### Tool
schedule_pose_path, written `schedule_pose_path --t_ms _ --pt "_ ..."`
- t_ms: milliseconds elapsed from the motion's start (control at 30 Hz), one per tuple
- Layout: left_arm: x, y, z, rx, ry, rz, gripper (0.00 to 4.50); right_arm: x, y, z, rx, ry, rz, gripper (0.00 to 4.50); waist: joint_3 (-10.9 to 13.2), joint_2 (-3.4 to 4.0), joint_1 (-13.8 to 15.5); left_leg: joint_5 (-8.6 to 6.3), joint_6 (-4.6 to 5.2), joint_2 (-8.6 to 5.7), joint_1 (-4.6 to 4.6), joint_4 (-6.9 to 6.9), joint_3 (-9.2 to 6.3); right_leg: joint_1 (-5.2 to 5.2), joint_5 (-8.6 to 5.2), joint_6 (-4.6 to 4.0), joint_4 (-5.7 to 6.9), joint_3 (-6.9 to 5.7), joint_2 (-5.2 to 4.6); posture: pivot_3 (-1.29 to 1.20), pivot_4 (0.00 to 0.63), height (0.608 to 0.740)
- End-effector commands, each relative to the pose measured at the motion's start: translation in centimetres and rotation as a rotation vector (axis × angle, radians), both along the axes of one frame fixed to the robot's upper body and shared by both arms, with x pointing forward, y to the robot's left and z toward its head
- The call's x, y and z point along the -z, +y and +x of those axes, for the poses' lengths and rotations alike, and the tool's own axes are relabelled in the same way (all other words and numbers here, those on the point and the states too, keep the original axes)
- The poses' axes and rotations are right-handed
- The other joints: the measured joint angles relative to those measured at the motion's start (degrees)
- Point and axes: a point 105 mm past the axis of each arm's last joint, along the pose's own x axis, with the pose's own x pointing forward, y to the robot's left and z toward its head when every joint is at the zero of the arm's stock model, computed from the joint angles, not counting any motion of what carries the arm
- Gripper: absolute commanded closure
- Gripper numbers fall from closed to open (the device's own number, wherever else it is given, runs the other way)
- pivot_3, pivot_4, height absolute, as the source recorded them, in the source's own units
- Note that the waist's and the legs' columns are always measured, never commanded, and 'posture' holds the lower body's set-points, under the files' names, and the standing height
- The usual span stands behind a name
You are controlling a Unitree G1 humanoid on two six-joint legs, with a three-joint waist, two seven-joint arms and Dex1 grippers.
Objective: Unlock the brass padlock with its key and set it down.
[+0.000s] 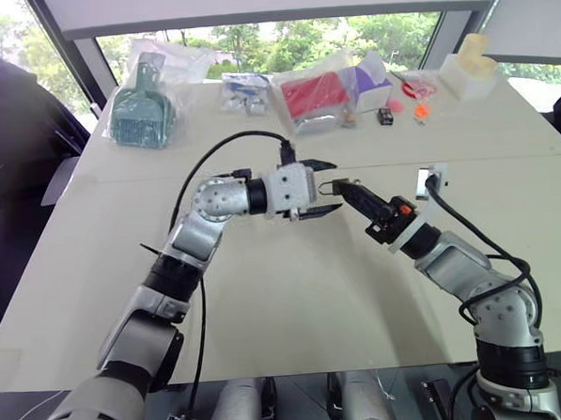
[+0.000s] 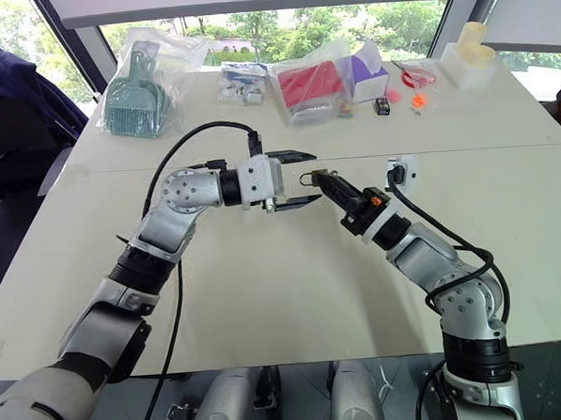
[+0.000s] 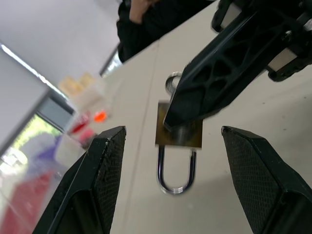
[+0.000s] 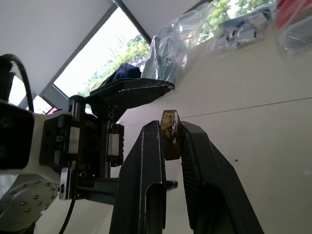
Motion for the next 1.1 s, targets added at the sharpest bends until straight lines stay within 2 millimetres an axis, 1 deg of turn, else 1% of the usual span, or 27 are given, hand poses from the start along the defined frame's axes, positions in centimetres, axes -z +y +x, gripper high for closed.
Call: schedule_pose_path --t_ms 33,133,267,600,800,1100 --pt "-1.6 1.5 0.7 -0.038 0.142 -0.098 1.35 -1.0 -0.1 -0.2 0.01 -0.043 0.012 4.49 0.0 0.0 0.0 0.0 0.0 0.0 0.0 0.0 0.0 0.0 0.0 0.0 0.0 0.0 0.01 0.0 0.15 0.735" --pt "-2.2 2.0 1.3 -0.067 0.197 -0.142 1.35 -1.1 -0.1 -0.2 0.008 -0.043 0.016 4.49 0.0 0.0 0.1 0.0 -0.01 0.0 0.0 0.0 -0.01 0.01 0.0 0.01 0.01 0.0 0.01 0.0 0.15 0.735" --pt "-2.0 1.9 1.4 -0.071 0.212 -0.142 1.35 -1.1 0.1 -0.2 0.004 -0.045 0.017 4.49 0.0 0.0 0.1 0.01 -0.01 -0.02 0.0 0.01 -0.02 0.04 0.0 0.01 -0.01 0.0 0.01 0.0 0.15 0.735" --pt "-1.1 1.0 0.8 -0.022 0.206 -0.098 1.35 -1.5 0.4 -0.4 -0.006 -0.053 0.023 4.49 0.0 0.0 0.1 0.01 -0.03 -0.02 0.0 0.01 -0.02 0.03 -0.01 0.0 -0.02 0.0 0.01 0.0 0.15 0.735" --pt "-0.8 0.8 1.7 -0.054 0.175 -0.088 1.35 -1.5 1.2 -1.0 -0.053 -0.048 0.034 4.49 0.0 0.0 0.1 0.01 -0.02 -0.02 0.0 0.01 -0.02 0.02 -0.01 -0.01 -0.02 0.0 0.0 0.0 0.15 0.735" --pt "-1.2 0.3 2.4 -0.068 0.152 -0.118 1.35 -1.3 2.2 -1.6 -0.087 -0.036 0.039 4.49 0.0 0.0 0.1 0.01 -0.01 -0.02 0.0 0.0 -0.03 0.02 -0.01 -0.01 -0.03 0.0 0.0 0.0 0.15 0.735"
